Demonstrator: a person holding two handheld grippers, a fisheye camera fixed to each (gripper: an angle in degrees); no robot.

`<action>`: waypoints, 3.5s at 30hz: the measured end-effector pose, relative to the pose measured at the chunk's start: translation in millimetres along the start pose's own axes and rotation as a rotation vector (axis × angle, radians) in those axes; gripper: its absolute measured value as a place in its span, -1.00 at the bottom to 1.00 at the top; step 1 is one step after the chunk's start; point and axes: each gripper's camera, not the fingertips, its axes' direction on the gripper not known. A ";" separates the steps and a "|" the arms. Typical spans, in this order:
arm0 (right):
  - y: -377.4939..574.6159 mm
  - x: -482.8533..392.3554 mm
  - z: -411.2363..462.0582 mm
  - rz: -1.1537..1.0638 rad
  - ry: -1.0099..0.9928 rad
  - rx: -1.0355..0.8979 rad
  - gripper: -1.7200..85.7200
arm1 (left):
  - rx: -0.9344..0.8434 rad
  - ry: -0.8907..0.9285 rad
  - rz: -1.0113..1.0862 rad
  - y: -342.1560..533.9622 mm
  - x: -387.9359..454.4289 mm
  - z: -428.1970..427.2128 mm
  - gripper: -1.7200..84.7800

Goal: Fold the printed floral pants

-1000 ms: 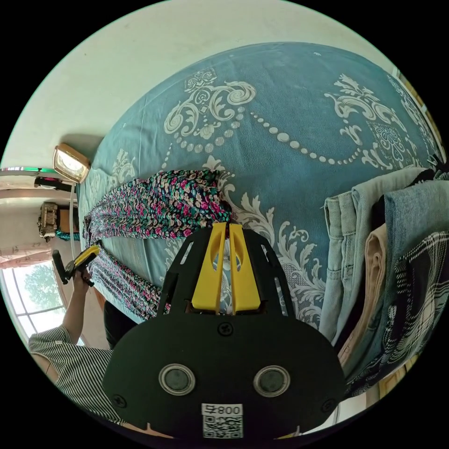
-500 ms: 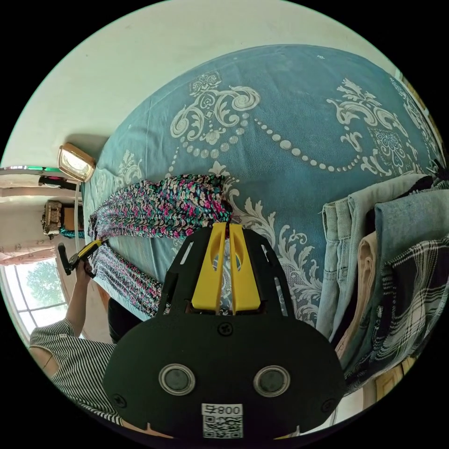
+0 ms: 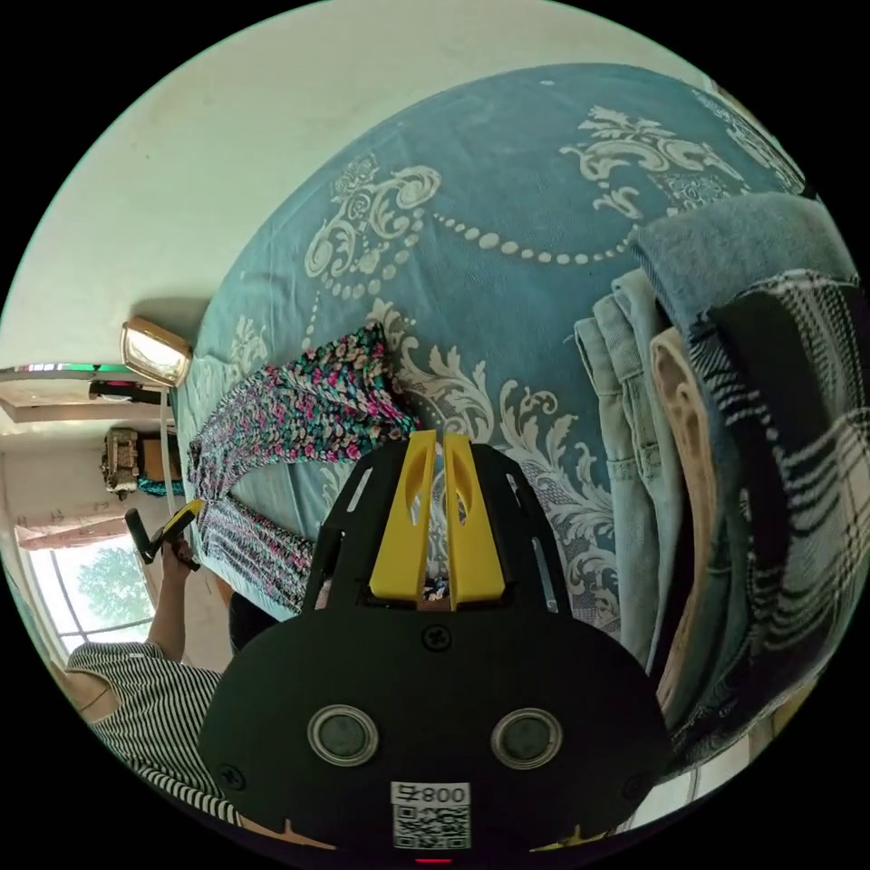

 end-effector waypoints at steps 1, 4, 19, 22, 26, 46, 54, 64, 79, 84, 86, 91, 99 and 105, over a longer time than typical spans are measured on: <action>-3.2 -9.2 -3.6 -0.032 0.012 0.019 -0.89 | -0.002 0.000 0.016 -14.2 1.1 5.1 -0.78; -20.5 -39.4 0.1 -0.135 0.075 0.012 -0.83 | -0.019 -0.029 0.049 -53.2 6.0 22.8 -0.78; -69.8 -79.2 30.0 -0.194 0.213 -0.059 -0.95 | -0.093 -0.108 0.064 -148.4 36.0 91.0 -0.93; -67.9 -86.9 11.6 -0.213 0.261 0.026 -0.96 | -0.034 -0.104 0.085 -155.3 45.6 83.6 -0.94; -73.2 -90.2 -12.7 -0.216 0.252 0.125 -0.96 | -0.004 -0.096 0.078 -168.7 51.7 86.0 -0.94; -82.7 -80.4 16.8 -0.157 0.238 0.051 -0.91 | -0.018 0.082 0.037 -113.7 94.6 120.8 -0.82; -90.8 -74.6 45.0 -0.120 0.219 0.034 -0.85 | -0.025 0.159 0.131 -122.3 139.5 147.9 -0.82; -177.8 -72.2 92.0 -0.094 0.206 -0.016 -0.81 | -0.039 0.358 0.543 -191.0 323.2 234.2 -0.81; -220.2 -84.0 176.1 -0.252 0.304 -0.048 -0.94 | -0.062 0.211 0.645 -194.9 385.5 284.4 -0.93; -243.1 -69.8 197.6 -0.218 0.294 -0.019 -0.95 | -0.101 0.168 0.613 -189.7 376.0 299.5 -0.92; -250.9 -61.1 215.8 -0.194 0.281 -0.037 -0.95 | -0.120 0.189 0.591 -185.7 365.3 303.9 -0.90; -260.9 -43.6 271.0 -0.150 0.210 -0.048 -0.91 | -0.038 0.271 0.576 -159.4 330.5 282.3 -0.81; -251.6 -25.3 326.0 -0.063 0.140 0.045 -0.83 | 0.045 0.407 0.449 -69.7 219.5 222.6 -0.80; -223.5 -77.5 384.2 -0.242 0.046 0.109 -0.86 | 0.114 0.251 -0.003 67.2 26.7 137.9 -0.80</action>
